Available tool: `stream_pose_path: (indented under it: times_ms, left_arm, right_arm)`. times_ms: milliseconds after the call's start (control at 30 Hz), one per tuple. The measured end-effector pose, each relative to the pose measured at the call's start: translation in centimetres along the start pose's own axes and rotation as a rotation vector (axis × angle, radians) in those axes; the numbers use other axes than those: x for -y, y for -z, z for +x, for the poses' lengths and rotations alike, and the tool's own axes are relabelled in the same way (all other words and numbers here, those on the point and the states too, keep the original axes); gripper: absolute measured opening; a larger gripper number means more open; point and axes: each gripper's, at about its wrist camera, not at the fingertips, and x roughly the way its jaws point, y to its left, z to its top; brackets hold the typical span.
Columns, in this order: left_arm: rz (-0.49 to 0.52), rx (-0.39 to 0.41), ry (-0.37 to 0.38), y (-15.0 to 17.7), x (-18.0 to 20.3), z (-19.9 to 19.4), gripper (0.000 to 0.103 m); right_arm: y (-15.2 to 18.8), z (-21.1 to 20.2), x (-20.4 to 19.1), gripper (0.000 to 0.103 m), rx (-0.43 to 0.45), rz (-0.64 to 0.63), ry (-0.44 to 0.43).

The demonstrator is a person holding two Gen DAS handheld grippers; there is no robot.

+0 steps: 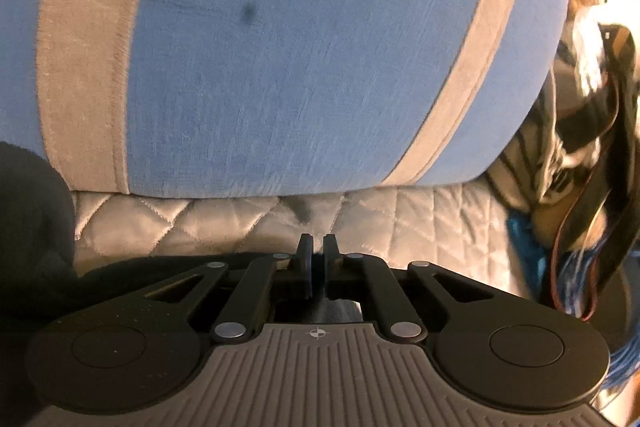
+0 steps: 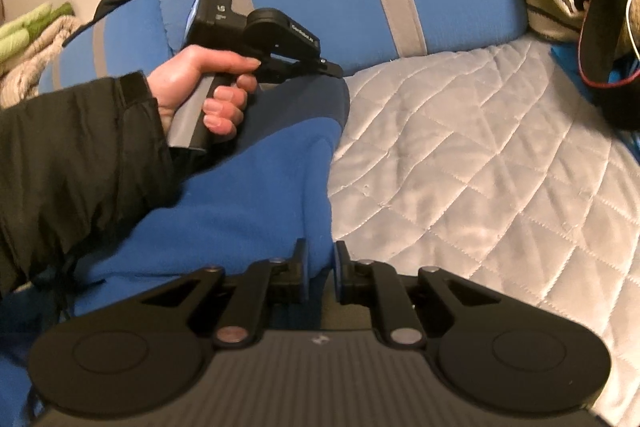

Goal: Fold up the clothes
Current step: 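Open both tools and release the jacket fabric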

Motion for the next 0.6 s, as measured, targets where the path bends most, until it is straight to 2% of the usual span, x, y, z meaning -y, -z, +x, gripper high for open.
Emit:
stream_pose_path:
  times_ms: [33,67,100,133,167,200,233,333,433,600]
  left_arm:
    - [-0.002,0.001,-0.007,-0.3,-0.3,-0.5,0.014]
    - [-0.003,0.002,-0.016,-0.6,-0.6,-1.3,0.02]
    - [-0.007,0.003,-0.023,-0.8,-1.0,-2.2,0.038]
    - [-0.007,0.011,-0.017,-0.9,-1.6,-3.3,0.053]
    - [-0.007,0.019,-0.009,-1.0,-2.1,-4.5,0.057]
    - [-0.006,0.028,-0.001,-1.0,-2.7,-5.7,0.06]
    - [-0.004,0.028,0.001,-0.9,-3.3,-6.9,0.061]
    - [0.005,0.025,0.002,-0.4,-5.4,-10.5,0.061]
    - [0.045,-0.035,0.0,0.9,-7.4,-13.2,0.061]
    - [0.083,-0.078,-0.017,4.0,-9.7,-16.5,0.06]
  right_arm:
    - [-0.2,-0.1,-0.1,0.026,-0.004,-0.01,0.008]
    - [-0.4,-0.4,-0.1,0.03,-0.004,-0.021,0.023]
    - [-0.7,-0.7,-0.3,0.046,-0.002,-0.038,0.041]
    - [-1.0,-1.0,-0.4,0.056,-0.001,-0.058,0.054]
    - [-1.3,-1.4,-0.7,0.062,0.002,-0.079,0.065]
    - [-1.6,-1.9,-0.9,0.075,0.011,-0.101,0.074]
    - [-1.9,-2.4,-1.2,0.082,0.019,-0.118,0.084]
    - [-2.8,-4.0,-1.9,0.085,0.034,-0.139,0.101]
    - [-3.4,-5.6,-2.9,0.089,0.055,-0.144,0.109]
    - [-3.6,-8.7,-4.5,0.09,0.092,-0.166,0.123]
